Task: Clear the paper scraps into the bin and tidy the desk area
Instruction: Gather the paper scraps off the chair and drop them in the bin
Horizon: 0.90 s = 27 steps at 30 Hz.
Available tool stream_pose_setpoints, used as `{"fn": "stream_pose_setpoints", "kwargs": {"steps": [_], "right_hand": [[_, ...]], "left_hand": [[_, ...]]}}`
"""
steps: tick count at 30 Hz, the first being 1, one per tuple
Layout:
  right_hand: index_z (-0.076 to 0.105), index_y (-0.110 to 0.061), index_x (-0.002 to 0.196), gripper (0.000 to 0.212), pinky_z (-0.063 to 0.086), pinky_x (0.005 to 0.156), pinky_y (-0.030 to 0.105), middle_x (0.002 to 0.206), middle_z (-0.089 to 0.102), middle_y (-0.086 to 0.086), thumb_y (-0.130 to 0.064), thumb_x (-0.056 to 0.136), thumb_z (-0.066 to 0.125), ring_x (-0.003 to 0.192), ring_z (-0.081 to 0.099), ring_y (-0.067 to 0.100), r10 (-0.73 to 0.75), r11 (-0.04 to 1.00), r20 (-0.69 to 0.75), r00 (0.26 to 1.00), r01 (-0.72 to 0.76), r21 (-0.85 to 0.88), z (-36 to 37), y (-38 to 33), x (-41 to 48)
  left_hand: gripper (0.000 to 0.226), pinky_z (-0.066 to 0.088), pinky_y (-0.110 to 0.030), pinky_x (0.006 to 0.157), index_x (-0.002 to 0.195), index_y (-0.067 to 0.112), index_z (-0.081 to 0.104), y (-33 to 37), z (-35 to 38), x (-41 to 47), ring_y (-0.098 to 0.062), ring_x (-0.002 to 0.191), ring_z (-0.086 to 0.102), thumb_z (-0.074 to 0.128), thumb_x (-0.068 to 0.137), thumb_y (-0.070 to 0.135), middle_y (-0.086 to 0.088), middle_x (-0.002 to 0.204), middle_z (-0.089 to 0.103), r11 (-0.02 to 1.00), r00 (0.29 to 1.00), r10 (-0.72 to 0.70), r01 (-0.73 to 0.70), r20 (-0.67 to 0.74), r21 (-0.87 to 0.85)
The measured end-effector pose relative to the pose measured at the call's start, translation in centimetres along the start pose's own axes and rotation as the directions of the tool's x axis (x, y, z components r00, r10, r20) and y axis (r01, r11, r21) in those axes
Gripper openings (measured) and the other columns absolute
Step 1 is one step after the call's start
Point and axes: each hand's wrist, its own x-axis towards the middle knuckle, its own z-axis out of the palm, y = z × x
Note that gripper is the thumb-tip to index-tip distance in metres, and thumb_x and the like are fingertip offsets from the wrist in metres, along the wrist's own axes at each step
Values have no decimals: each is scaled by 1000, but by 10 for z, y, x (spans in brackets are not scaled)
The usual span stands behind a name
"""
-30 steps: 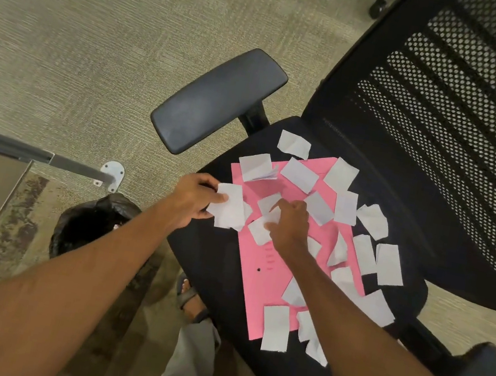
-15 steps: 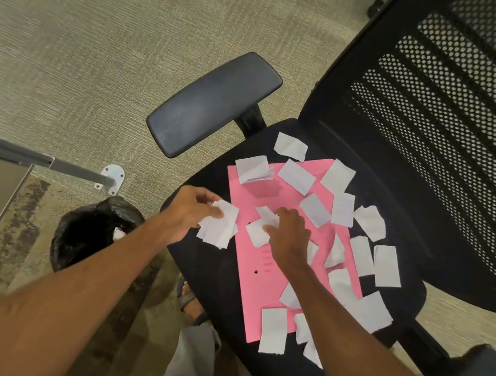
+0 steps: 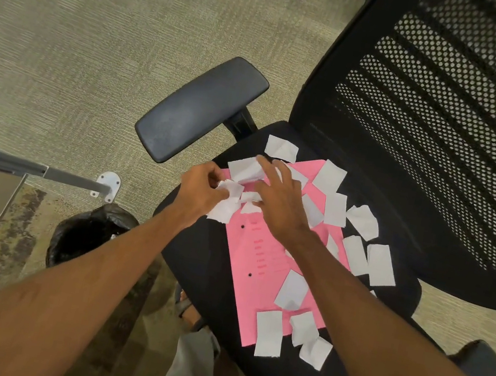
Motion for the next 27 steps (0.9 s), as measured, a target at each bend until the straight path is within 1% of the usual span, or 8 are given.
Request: {"fn": "stream_pose_setpoints", "kwargs": {"steps": [3,6,10,13,16,19,24,27], "right_hand": [[61,-23,117,38,36,101,42,133,56,4,-22,81,73,122,48,24,34,999,132,991,-30,-37,0,-5,12],[60,-22,113,33,37,93,38,119,63,3,-21,82,72,108,53,23,73,997,139,988,-70,-28,3,-4,15],[59,-18,116,34,36,96,39,124,61,4,-20,84,70,109,54,24,123,981,91,988,-135,139,8,3,7],[58,-16,122,38,37,100,38,129,60,6,-18,85,69,114,55,25,144,962,103,984,-163,217,10,9,2],[55,-17,129,42,41,103,39,134,57,6,-16,88,65,118,55,26,171,922,139,975,-208,326,11,13,-3],[50,-19,134,46,44,103,37,140,52,4,-12,90,61,123,53,24,175,888,152,973,-223,402,10,16,-8],[48,-14,134,45,39,105,34,142,48,4,-11,91,60,129,45,22,259,877,112,959,-282,389,2,31,-19],[45,-6,135,42,32,109,37,142,45,9,-11,94,54,133,37,24,312,858,142,939,-343,382,-6,53,-36]], "left_hand": [[30,44,-12,48,96,11,59,0,6,2,-11,66,54,73,73,-1,1,81,59,1000,1000,16,-16,12,-8],[45,41,-8,49,116,14,55,0,11,4,-12,72,53,67,76,-4,0,91,57,995,995,75,-78,68,55],[68,49,-22,71,139,15,45,9,20,8,-15,86,51,62,78,-9,-8,107,56,966,983,114,-145,146,216],[56,52,-31,83,135,9,52,14,27,9,-25,97,59,56,82,-10,-18,119,55,928,971,131,-190,199,319],[35,53,-42,84,120,3,64,16,33,9,-38,100,61,50,89,-6,-24,118,57,911,969,133,-203,210,359],[35,53,-37,86,119,5,65,14,36,8,-33,104,59,55,87,-5,-20,120,57,885,969,170,-229,179,404],[31,47,-21,79,119,6,63,13,39,0,-23,111,49,59,89,-2,-13,126,41,919,983,166,-181,73,350],[28,44,-23,87,116,4,64,13,37,-4,-25,121,43,59,89,-1,-13,135,35,920,980,189,-200,66,338]]}}
